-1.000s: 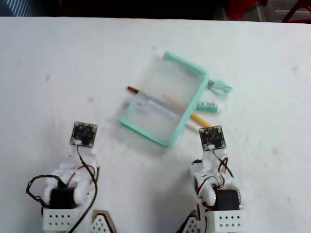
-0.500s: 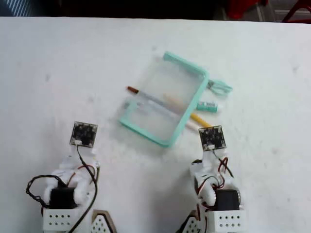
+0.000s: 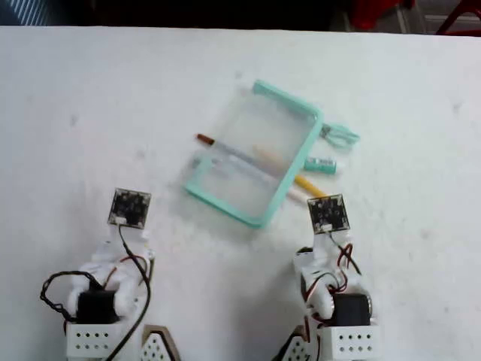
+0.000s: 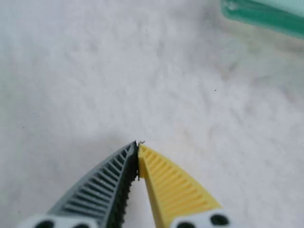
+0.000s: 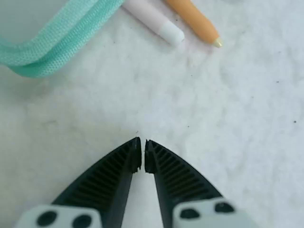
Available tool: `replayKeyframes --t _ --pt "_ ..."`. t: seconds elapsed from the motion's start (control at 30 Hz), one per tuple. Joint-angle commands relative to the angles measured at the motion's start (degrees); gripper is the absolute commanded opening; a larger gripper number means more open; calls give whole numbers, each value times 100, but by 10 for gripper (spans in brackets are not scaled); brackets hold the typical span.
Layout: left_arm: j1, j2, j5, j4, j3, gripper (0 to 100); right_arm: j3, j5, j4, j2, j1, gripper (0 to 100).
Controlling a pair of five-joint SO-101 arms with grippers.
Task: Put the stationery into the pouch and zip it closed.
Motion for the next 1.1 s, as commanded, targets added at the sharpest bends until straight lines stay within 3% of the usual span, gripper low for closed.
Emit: replayKeyframes --t 0.0,0.97,1.07 --pt "-4 -31 53 44 -9 24 53 26 40 -4 22 17" --pt "-13 -31 53 44 -9 24 53 18 4 -13 22 18" --pt "-13 -31 53 44 -9 24 53 0 -418 -22 22 18"
